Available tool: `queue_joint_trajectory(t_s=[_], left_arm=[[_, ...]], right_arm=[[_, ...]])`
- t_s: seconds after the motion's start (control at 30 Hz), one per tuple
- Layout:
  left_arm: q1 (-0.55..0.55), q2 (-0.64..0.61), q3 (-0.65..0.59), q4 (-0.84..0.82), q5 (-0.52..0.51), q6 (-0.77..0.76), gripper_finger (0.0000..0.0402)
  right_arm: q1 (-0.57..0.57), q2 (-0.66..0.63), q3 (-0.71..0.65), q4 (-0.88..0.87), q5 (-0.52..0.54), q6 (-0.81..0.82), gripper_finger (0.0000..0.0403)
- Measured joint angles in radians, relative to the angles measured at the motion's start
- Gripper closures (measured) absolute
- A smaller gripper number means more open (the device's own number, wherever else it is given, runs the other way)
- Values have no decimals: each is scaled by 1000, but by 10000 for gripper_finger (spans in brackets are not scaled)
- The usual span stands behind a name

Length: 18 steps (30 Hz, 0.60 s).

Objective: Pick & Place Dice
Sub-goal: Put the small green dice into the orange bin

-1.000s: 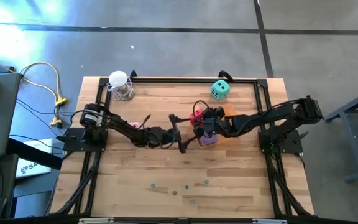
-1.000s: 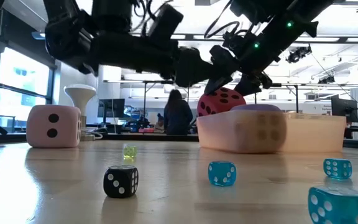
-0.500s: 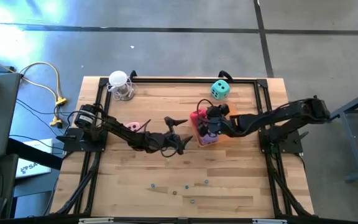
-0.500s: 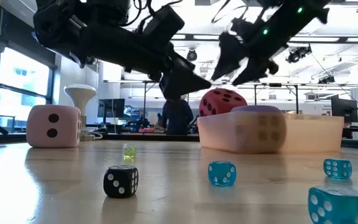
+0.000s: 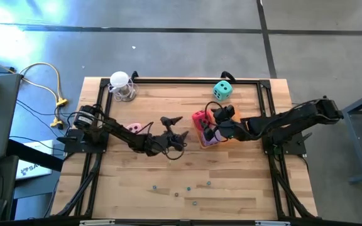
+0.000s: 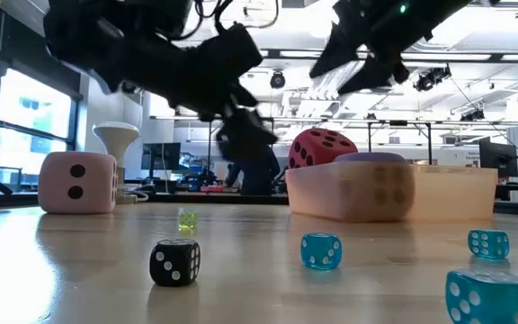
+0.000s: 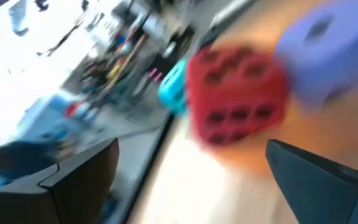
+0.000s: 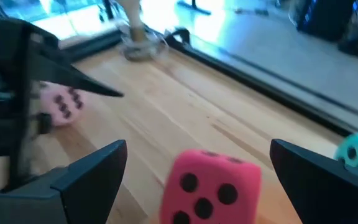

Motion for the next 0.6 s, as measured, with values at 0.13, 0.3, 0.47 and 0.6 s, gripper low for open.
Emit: queue_joint_trajectory(t_s=[0.13, 0.3, 0.47, 0.6], left_arm=[[-25, -135, 0, -311, -145, -72, 12], [-50, -392, 0, -840, -15, -401, 23], [-65, -625, -5, -1124, 422, -651, 26], [-87, -718, -45, -1138, 596, -694, 26]], right_arm=[[54, -1, 0, 47, 41, -48, 16], [112, -1, 0, 73, 56, -63, 16], [176, 2, 0, 91, 56, -67, 16], [240, 2, 0, 131, 49, -67, 16]])
